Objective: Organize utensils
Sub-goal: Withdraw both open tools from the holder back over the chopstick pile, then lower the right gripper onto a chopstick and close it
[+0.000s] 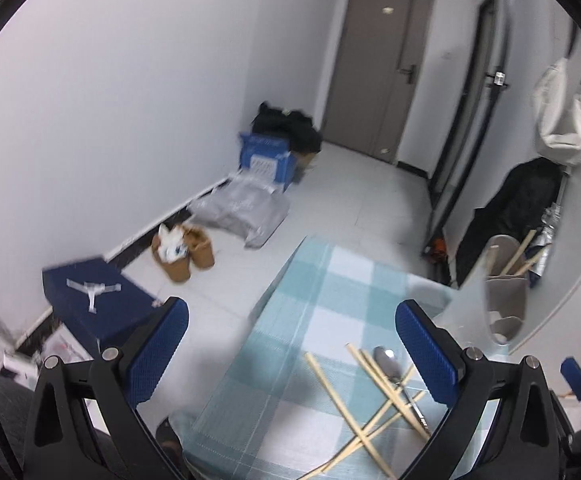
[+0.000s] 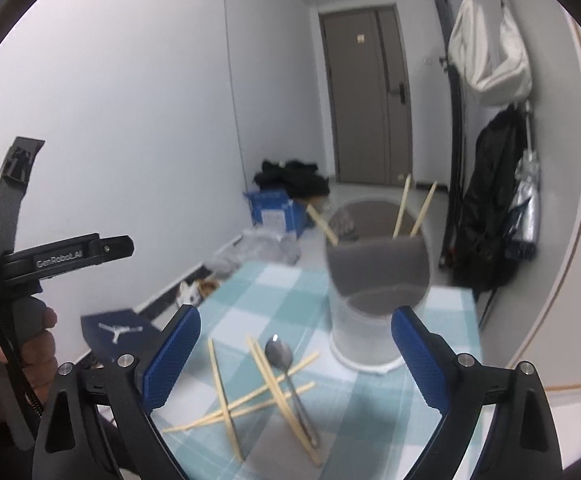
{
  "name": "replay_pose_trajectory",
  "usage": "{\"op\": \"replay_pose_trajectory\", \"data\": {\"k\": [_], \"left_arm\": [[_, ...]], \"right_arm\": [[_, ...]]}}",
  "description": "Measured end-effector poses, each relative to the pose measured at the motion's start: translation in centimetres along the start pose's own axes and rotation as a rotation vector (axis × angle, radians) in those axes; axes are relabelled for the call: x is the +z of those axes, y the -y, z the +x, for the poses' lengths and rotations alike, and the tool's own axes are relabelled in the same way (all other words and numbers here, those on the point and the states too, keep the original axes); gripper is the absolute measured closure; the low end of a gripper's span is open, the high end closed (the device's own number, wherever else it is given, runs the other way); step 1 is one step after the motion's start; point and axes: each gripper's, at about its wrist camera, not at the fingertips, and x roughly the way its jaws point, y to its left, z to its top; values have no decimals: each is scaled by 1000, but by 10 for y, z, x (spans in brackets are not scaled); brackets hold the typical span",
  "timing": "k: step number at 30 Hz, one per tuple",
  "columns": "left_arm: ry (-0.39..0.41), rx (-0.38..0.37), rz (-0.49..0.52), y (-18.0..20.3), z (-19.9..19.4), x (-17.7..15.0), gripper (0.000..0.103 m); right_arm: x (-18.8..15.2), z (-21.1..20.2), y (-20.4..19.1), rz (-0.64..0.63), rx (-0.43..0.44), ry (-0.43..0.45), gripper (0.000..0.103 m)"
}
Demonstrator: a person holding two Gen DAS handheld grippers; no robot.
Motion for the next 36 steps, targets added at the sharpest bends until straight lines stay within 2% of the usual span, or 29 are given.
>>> {"op": "replay_pose_trajectory", "data": {"k": [5,8,11,14,20,22,24,25,27,29,30,31,32,34,35,36], "left_arm": [[-72,0,-51,-12,24,-1,1],[-122,58,-76,-22,35,-1,1],[-182,35,-117,-33,44,1,2],[-165,20,-176,-47,39,6,2],[-163,79,-246,-67,47,12,2],[-180,89,-269,-72,52,12,2],[-187,80,-297,-78,55,12,2],[-190,79,-309,-80,57,13,2],[-189,75,-331,-84,57,13,2],[-193,81,-341,-86,59,15,1],[-195,86,-344,-87,59,15,2],[-200,87,-347,-88,60,15,2],[-205,84,-350,-88,61,15,1],[-217,77,-356,-91,64,14,2],[-222,79,-357,-92,64,14,2],[-228,79,-362,-92,65,13,2]], "right_arm": [[-13,28,-6,0,4,-96,6],[-19,44,-13,-3,25,-151,6],[-25,66,-23,-6,72,-235,6],[-30,91,-34,-8,128,-345,6],[-25,142,-71,-142,210,-451,6],[-25,160,-85,-206,202,-471,8],[-26,180,-100,-269,214,-508,14],[-28,192,-108,-301,228,-535,22],[-31,204,-117,-337,238,-571,28],[-36,217,-124,-378,230,-611,39],[-38,221,-125,-388,224,-621,42],[-40,226,-126,-393,211,-629,53],[-43,231,-126,-395,206,-646,59],[-46,237,-125,-395,210,-671,63],[-44,238,-124,-385,218,-660,71],[-43,240,-124,-383,216,-670,71]]}}
